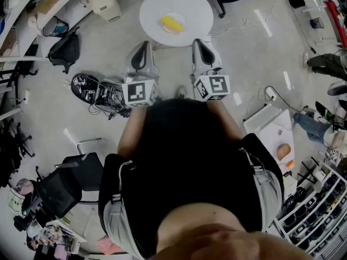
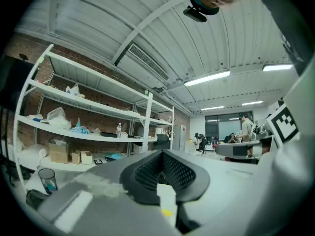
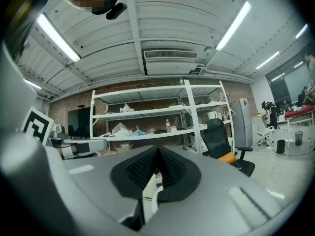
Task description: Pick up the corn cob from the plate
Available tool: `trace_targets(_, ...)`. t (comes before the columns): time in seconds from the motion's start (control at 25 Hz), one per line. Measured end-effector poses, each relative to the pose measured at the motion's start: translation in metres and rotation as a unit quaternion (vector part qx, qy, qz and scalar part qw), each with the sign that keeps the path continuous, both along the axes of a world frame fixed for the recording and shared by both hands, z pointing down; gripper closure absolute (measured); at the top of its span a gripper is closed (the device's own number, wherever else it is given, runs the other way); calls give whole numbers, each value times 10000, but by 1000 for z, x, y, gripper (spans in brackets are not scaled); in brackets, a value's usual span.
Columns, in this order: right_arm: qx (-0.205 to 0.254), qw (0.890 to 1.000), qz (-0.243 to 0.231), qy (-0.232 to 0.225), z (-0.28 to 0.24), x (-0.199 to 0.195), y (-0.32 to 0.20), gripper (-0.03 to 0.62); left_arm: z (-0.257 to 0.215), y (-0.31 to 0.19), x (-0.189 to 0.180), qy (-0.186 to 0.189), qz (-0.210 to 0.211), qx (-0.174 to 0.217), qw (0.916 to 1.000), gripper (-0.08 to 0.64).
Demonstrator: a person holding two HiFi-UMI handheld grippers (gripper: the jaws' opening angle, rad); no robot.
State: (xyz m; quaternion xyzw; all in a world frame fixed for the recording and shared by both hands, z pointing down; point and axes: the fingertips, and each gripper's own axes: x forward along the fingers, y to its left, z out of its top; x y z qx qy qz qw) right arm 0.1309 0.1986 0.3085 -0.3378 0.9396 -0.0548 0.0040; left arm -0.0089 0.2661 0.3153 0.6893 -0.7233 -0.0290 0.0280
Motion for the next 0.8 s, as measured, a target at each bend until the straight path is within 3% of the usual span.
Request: trace_targets(0.8,-94,9997,232,-27,4,-16,22,584,14,14,-28,99,124,-97,9998,558)
